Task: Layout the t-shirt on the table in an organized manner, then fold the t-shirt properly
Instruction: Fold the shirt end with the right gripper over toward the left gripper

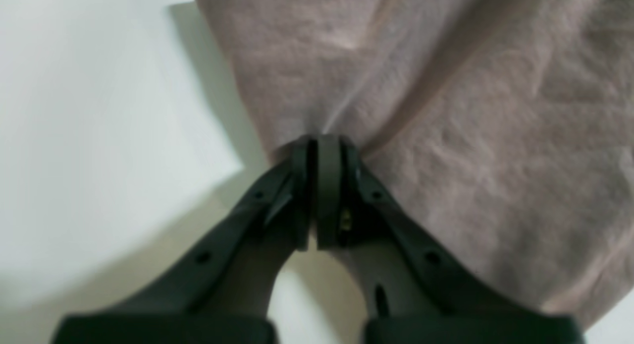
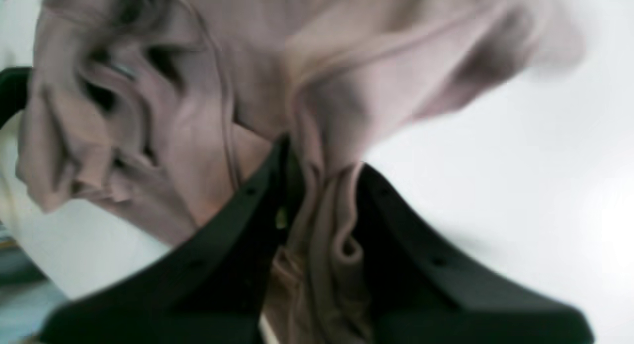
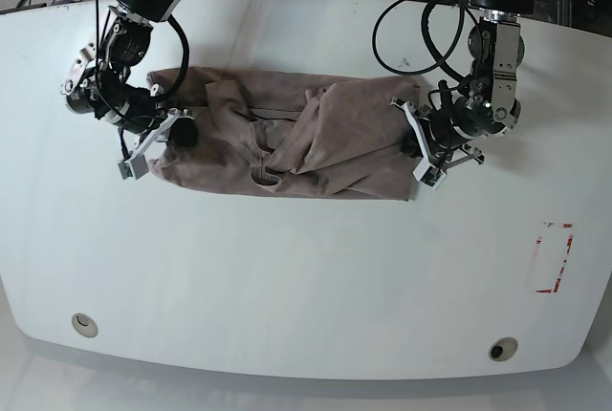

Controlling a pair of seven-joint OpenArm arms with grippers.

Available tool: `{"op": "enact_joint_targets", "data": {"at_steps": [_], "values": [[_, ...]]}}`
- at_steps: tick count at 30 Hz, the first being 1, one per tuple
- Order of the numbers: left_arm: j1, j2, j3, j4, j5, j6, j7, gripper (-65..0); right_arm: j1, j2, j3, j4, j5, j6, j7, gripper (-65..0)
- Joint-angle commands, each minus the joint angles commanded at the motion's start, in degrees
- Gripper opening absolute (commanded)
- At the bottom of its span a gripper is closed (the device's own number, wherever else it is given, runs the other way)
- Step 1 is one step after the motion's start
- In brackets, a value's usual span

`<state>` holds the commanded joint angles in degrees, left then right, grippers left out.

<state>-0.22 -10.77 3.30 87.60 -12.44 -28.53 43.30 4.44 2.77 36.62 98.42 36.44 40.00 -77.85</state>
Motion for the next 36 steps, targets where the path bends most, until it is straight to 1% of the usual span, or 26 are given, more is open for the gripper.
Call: {"op": "enact_joint_targets", "data": {"at_steps": [3,5,9,11,20,24,28,29,31,32,34,35,36], "values": [[0.0,0.0,0.1,0.0,0.0,0.0,0.0,-64.7,0.1,-1.4,-0.1,4.2,1.8,0.0,-2.2,-65.0],[0.0,0.0,0.1,0.0,0.0,0.0,0.0,-64.7,0.2,-1.7,-0.3,5.5,3.5,0.0,-2.2,-65.0],[0.0,0.0,0.1,0.0,0.0,0.0,0.0,-64.7,0.3,-3.5,-4.0,6.5,9.1,0.0,-2.2,-65.0],[0.0,0.0,0.1,0.0,0.1,0.0,0.0,-64.7,0.2,-3.9,-5.5,6.5,10.6,0.0,-2.2,-65.0],[-0.1,0.0,0.8,0.0,0.1,0.0,0.0,-64.7,0.3,-10.3,-13.6,6.4,10.9,0.0,-2.2,-65.0],[-0.1,-0.2,2.9,0.0,0.1,0.0,0.0,-64.7,1.1,-11.8,-15.6,6.1,10.9,0.0,-1.7,-65.0],[-0.1,-0.2,3.5,0.0,0.1,0.0,0.0,-64.7,1.2,-11.8,-19.3,6.1,10.7,-0.04,0.5,-65.0],[-0.1,-0.2,3.5,0.0,0.1,0.0,0.0,-64.7,1.2,-11.8,-19.9,6.0,10.5,-0.4,0.8,-65.0],[-0.1,-0.1,3.5,0.0,0.1,0.0,0.0,-64.7,1.4,-11.8,-21.2,5.3,9.7,-1.71,1.1,-65.0],[-0.1,-0.1,3.5,0.0,0.1,0.0,0.0,-64.7,1.7,-11.8,-21.9,4.7,9.6,-2.33,1.9,-65.0],[-0.1,0.0,3.5,0.0,0.1,0.0,0.0,-64.7,1.8,-11.8,-23.1,3.4,9.7,-3.03,3.5,-65.0],[-0.1,0.0,3.5,0.0,0.1,0.0,0.0,-64.7,1.8,-11.8,-24.6,2.2,9.7,-3.56,5.0,-65.0],[-0.1,0.0,3.5,0.0,0.1,0.0,0.0,-64.7,1.8,-11.8,-25.7,1.4,9.7,-3.74,6.0,-65.0]]}}
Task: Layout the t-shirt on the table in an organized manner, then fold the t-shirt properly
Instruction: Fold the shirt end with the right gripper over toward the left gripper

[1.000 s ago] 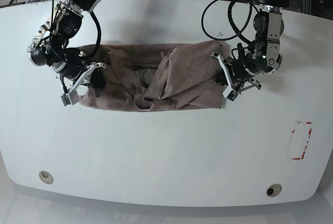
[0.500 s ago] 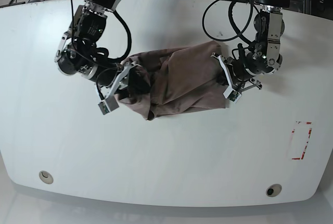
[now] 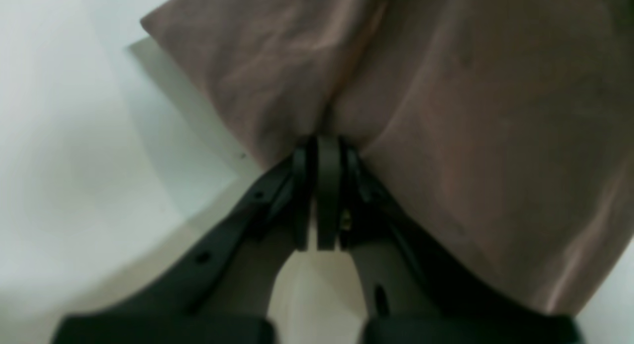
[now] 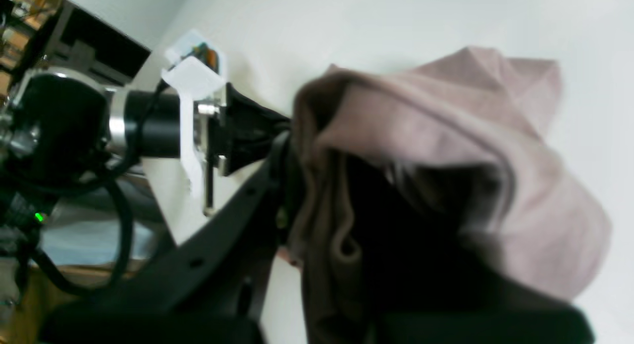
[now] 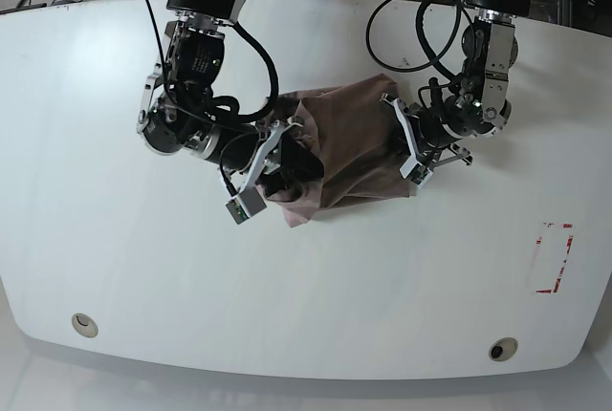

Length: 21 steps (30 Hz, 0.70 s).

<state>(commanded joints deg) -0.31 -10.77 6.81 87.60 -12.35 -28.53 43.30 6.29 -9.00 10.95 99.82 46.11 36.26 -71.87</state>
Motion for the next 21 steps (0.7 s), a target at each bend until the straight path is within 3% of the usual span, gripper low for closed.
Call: {"op": "enact_joint_targets", "data": {"at_steps": [10,13,16,17,21], "values": [[-0.1,0.0,0.0,0.1,-0.1,0.0,0.0,-64.7,0.8,0.0,-7.4,-4.5,-0.5,-0.26,5.5,-64.7],[-0.1,0.0,0.0,0.1,-0.1,0.0,0.0,-64.7,1.1,0.0,-8.8,-6.1,-0.5,-0.26,6.0,-61.4],[-0.1,0.0,0.0,0.3,-0.2,0.0,0.0,-64.7,1.9,0.7,-9.4,-8.4,-0.5,-0.26,6.2,-49.0],[-0.1,0.0,0.0,0.3,-0.2,0.0,0.0,-64.7,2.3,0.8,-9.4,-9.1,-0.5,-0.53,6.5,-41.4],[-0.1,0.0,-0.3,0.4,-0.3,0.0,0.0,-64.7,2.9,2.0,-9.6,-9.7,-0.5,-3.96,7.4,-23.6]]}}
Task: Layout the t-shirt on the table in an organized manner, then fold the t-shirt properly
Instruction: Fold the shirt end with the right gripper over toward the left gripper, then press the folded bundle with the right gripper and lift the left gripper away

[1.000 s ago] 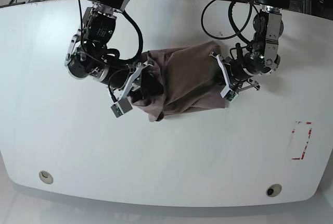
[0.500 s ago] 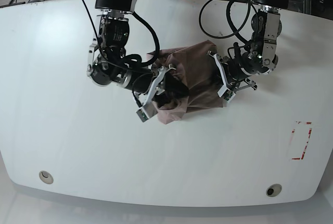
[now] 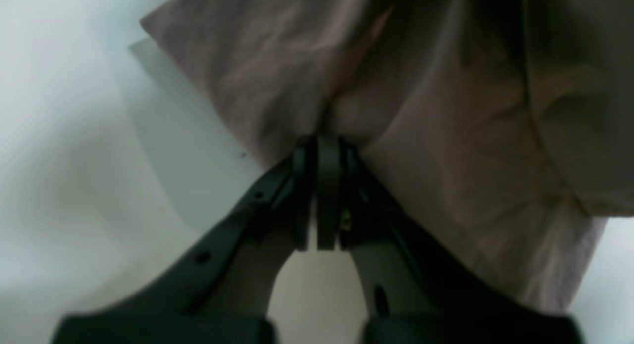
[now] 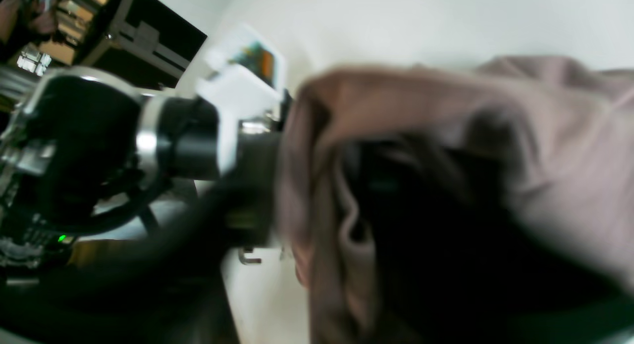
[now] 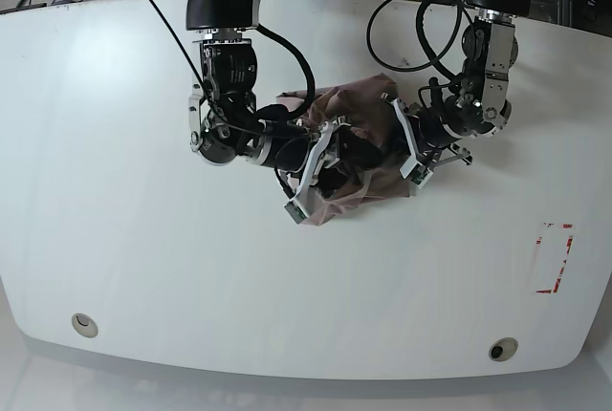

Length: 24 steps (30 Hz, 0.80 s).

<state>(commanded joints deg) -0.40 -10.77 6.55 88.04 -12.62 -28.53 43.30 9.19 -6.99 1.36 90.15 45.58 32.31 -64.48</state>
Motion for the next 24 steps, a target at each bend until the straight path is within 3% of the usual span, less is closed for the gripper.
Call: {"op": "enact_joint_targets", "data": {"at_steps": [3,8,18,24], "values": [[0.0,0.1,-0.5,0.3,-0.1,0.0,0.0,-64.7,1.6,0.5,-1.7,-0.1,0.0,-2.02,0.4,-17.4],[0.0,0.2,-2.9,2.1,-0.1,0.0,0.0,-64.7,5.5,2.5,-7.9,-0.1,0.0,-3.78,0.4,-16.8],[-0.1,-0.3,-10.1,7.5,-0.1,0.0,0.0,-64.7,9.8,2.9,-8.8,0.2,0.2,-3.43,0.3,-16.8],[-0.7,-1.1,-18.8,11.2,0.1,0.0,0.0,-64.7,10.7,6.8,-8.8,2.0,0.1,-3.34,0.3,-16.8]]}}
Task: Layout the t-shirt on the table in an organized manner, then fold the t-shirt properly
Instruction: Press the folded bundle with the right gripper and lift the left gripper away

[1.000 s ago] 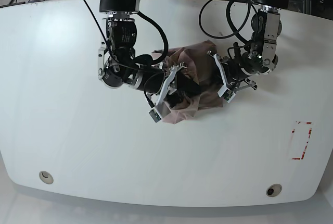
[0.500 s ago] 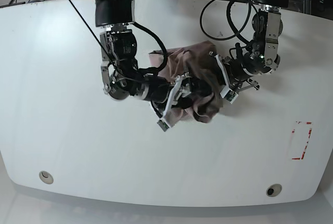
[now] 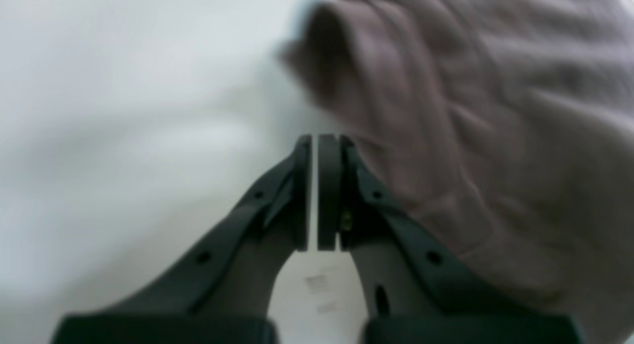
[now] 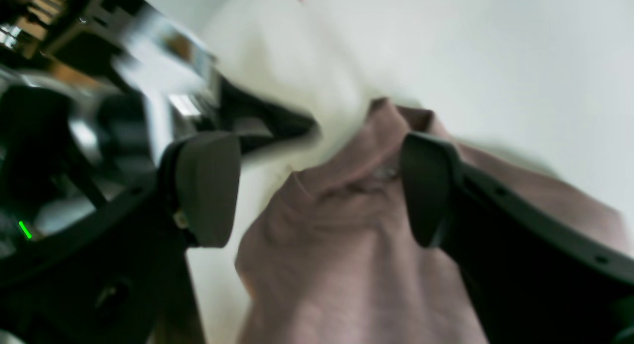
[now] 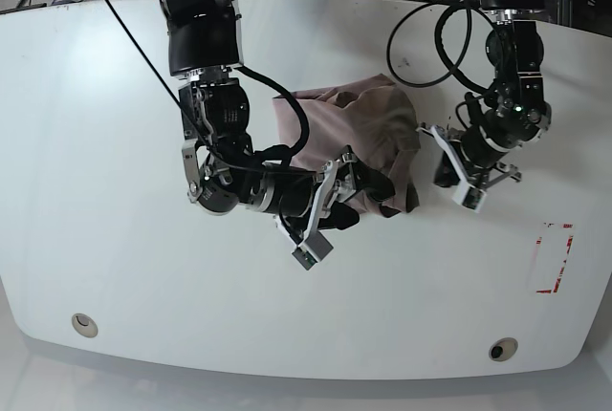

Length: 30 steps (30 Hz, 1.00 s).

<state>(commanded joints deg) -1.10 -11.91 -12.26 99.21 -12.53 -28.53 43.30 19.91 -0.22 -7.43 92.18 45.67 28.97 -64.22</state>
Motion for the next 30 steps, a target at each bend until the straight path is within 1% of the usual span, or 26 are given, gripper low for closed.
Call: {"op": "enact_joint_targets", "data": {"at_steps": [1,3,4,7,9,10,11,12,13,15,16,17,18,20,22,26,28,30], "values": [[-0.3,-0.3,-0.9,0.4,0.0,0.0,0.0,-64.7,0.0,0.4,0.0,0.2,0.0,0.0,0.0,-16.8],[-1.3,-0.7,-5.2,1.8,-0.1,0.0,0.0,-64.7,-0.3,2.5,0.0,1.1,0.1,0.09,0.0,-16.8],[-1.5,-0.7,-5.9,2.0,-0.1,0.0,0.0,-64.7,-0.4,2.8,0.0,1.2,0.1,0.09,0.0,-16.8],[-3.5,-0.8,-12.8,4.0,0.0,0.2,0.0,-64.7,-2.6,4.7,0.0,2.3,0.1,0.09,0.0,-16.8],[-4.8,-0.8,-15.8,4.4,0.0,0.2,0.0,-64.7,-4.0,5.7,0.0,2.9,0.1,0.09,0.1,-17.0],[-5.5,-0.8,-17.2,4.4,0.0,0.2,0.0,-64.7,-4.7,6.2,0.0,3.3,0.1,0.09,0.2,-17.4],[-6.2,-0.8,-18.8,4.4,0.0,0.1,0.0,-64.7,-5.8,6.5,0.0,3.3,0.1,0.18,0.2,-19.3],[-6.9,-0.8,-19.9,4.4,0.0,0.1,0.0,-64.7,-6.7,6.7,-0.1,3.3,0.1,0.26,0.2,-21.9],[-7.3,-0.8,-20.7,4.4,0.0,0.1,0.0,-64.7,-7.6,6.7,-0.1,3.3,0.0,0.7,0.4,-24.6],[-8.2,-0.8,-22.4,4.4,0.0,0.1,0.0,-64.7,-9.5,6.9,-0.2,3.4,0.0,2.9,1.5,-35.4],[-8.3,-0.8,-22.6,4.4,0.0,0.1,0.0,-64.7,-9.9,6.9,-0.3,3.4,0.0,3.6,1.8,-38.2],[-8.4,-0.8,-22.9,4.4,0.0,0.1,0.0,-64.7,-10.8,6.9,-1.2,3.3,-0.2,5.01,2.5,-45.3],[-8.4,-0.8,-23.0,4.4,0.0,0.1,0.0,-64.7,-11.3,6.9,-2.3,3.2,-0.6,5.71,2.9,-49.8],[-8.3,-0.6,-23.0,4.4,-0.1,0.1,0.0,-64.7,-11.9,7.3,-4.6,3.2,-2.9,6.15,3.5,-55.2],[-8.2,-0.5,-23.0,4.4,-0.1,0.1,0.0,-64.7,-12.3,7.1,-6.3,3.1,-5.1,6.24,4.1,-55.5],[-7.8,-0.4,-23.0,4.4,-0.1,0.1,0.0,-64.7,-14.5,5.7,-9.8,3.0,-10.1,6.24,7.5,-55.5],[-6.7,-0.4,-22.9,4.5,-0.2,0.1,0.0,-64.7,-15.3,5.0,-12.0,2.5,-13.4,6.15,8.9,-55.5],[-5.9,-0.4,-22.2,4.5,-0.2,0.0,0.0,-64.7,-15.8,4.3,-14.9,0.7,-17.8,6.15,10.1,-55.5]]}}
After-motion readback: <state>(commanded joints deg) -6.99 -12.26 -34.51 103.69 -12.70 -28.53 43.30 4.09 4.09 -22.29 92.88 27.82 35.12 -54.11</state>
